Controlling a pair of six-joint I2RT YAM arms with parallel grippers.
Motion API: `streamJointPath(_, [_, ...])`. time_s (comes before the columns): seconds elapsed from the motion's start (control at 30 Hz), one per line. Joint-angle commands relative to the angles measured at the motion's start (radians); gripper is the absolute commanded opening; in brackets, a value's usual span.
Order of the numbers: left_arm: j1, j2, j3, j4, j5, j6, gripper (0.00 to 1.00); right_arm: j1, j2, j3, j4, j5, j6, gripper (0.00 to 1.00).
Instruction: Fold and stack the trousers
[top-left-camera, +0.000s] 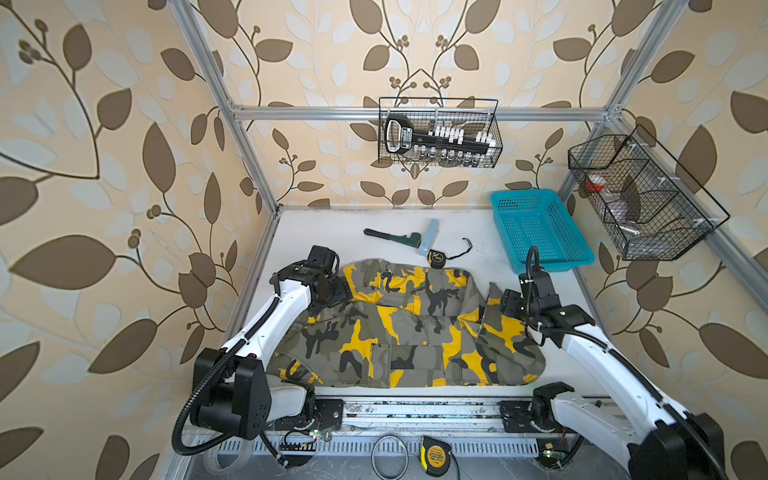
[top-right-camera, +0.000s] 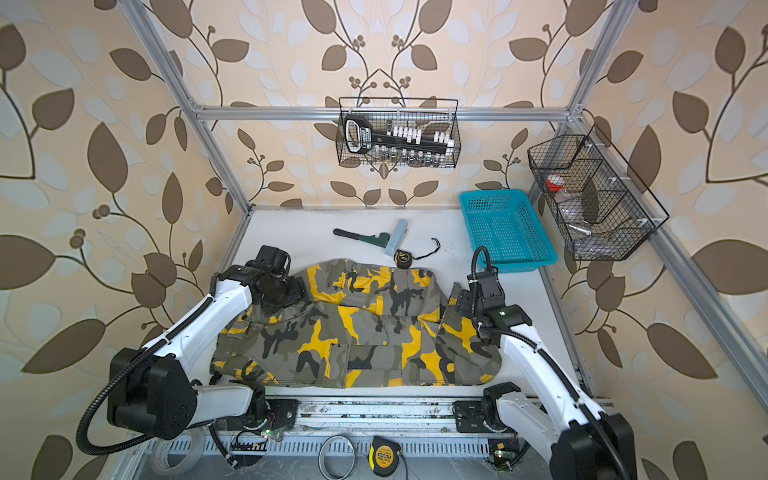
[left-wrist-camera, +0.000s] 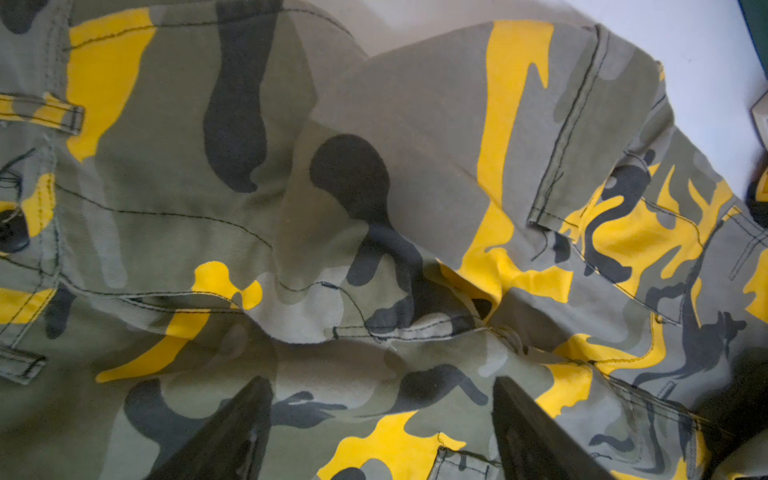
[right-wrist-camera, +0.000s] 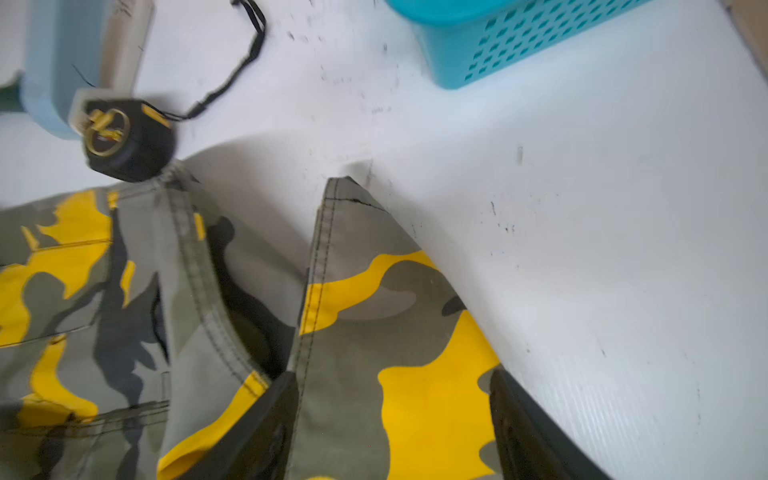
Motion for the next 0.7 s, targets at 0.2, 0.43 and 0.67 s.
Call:
streamJointPath(0.2, [-0.01, -0.006, 0.026, -0.019, 0.003, 0.022, 0.84, -0.002, 0.343, 0.085, 0.183, -0.038, -0.076, 0.78])
streamJointPath(0.43, [-0.01, -0.002, 0.005, -0.014, -0.008, 0.005, 0.84, 0.041, 0.418, 0.098, 0.143, 0.121, -0.039, 0.48])
streamJointPath(0.67, [-0.01, 0.031, -0.003, 0.003, -0.002, 0.009, 0.84, -0.019, 0.269, 0.061, 0.043, 0.222, 0.018, 0.19])
